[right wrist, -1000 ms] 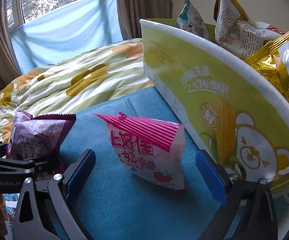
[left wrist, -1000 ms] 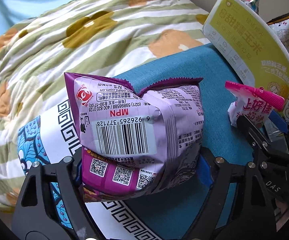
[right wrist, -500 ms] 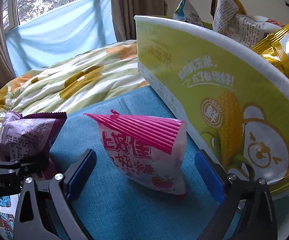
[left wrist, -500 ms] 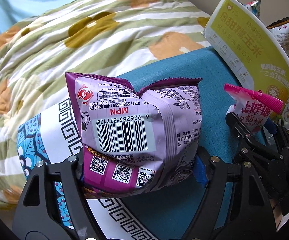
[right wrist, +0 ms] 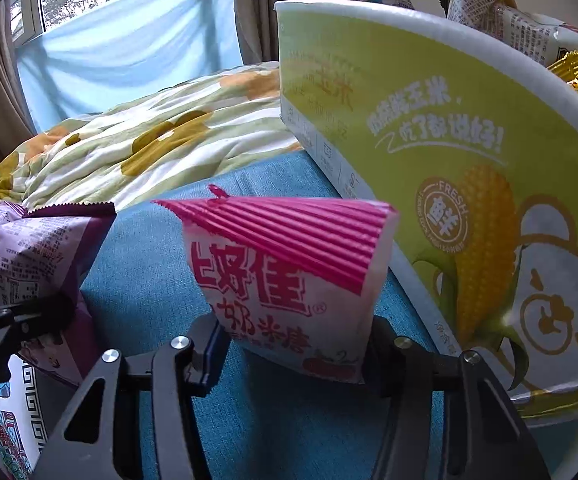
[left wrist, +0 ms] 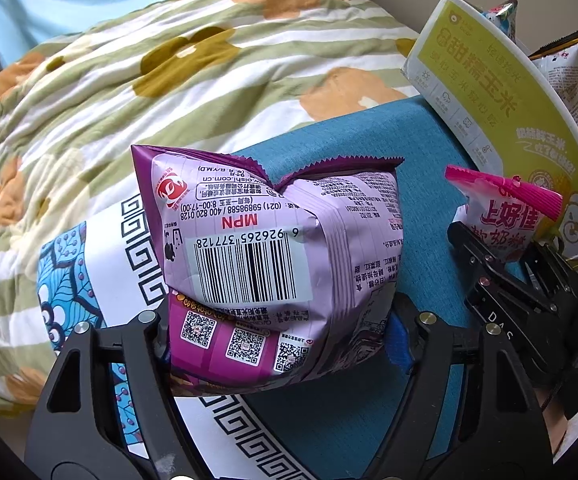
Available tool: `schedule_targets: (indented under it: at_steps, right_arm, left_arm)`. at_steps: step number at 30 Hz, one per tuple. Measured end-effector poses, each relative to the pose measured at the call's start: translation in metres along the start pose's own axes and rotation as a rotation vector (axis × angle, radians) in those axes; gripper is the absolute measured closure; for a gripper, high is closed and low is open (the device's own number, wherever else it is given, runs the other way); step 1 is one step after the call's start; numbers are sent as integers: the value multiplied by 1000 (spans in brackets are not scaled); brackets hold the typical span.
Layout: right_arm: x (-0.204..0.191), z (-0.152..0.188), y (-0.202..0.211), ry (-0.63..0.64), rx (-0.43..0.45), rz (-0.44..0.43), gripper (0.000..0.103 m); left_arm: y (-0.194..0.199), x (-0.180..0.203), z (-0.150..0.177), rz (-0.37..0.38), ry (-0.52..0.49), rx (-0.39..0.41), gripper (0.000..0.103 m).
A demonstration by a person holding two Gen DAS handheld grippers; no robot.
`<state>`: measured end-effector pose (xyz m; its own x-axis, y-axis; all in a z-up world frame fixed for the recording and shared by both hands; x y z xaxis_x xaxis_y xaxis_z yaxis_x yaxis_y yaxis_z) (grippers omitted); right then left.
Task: Organize snacks
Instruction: 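Grasp the purple snack bag with the left tool while the right tool grasps the pink candy bag, then carry both bags into the cardboard box and open both tools to drop them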
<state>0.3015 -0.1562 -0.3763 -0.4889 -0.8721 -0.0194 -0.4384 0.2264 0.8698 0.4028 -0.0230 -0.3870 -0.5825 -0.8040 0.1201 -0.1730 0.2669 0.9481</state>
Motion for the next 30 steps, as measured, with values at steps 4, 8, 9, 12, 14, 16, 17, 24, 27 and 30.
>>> schedule_targets:
  at_steps: [4,8,9,12,14,16,17,24,27,30]
  right_arm:
    - [-3,2,6,9,4,-18,55]
    - [-6,0,15,15,11,-40,55]
    - [-7,-1,19,17,13,-47,55]
    - [-10,-3,35,28,25,-66,55]
    - [-10,-6,48,37,30,-83,55]
    - [-9,-10,65,44,38,-101,55]
    - [-9,-13,74,54,42,-112,55]
    - [-1,-33,137,110,74,-205,55]
    - [14,-43,161,127,91,-241,55]
    - [34,-56,178,157,111,-262,55]
  left_arm:
    - [9,0,3,-2,6,14,31]
    - [26,-2,8,-8,20,35,31]
    - [31,-1,8,-11,26,42,31]
    - [52,0,9,-11,43,69,31]
    - [68,1,10,-9,60,85,31]
    - [85,5,9,-10,75,101,31]
    - [93,7,9,-15,82,108,31]
    - [144,40,-6,-25,111,168,31]
    - [163,67,-19,-31,103,207,31]
    - [177,99,-34,-30,109,246,31]
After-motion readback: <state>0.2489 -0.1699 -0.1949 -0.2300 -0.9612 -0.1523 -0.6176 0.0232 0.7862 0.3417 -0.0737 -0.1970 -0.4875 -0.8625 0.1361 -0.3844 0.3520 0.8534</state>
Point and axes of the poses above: each gripper's, at about its wrist camera, not at the fingertips, and y roughly against the way its jaws point, x to its right, z to its underside, the point moved 9 cm from there along -y, roughly the way its jaws point, and after that the axes turned 6 degrees about -x, right-handed, at the moved point
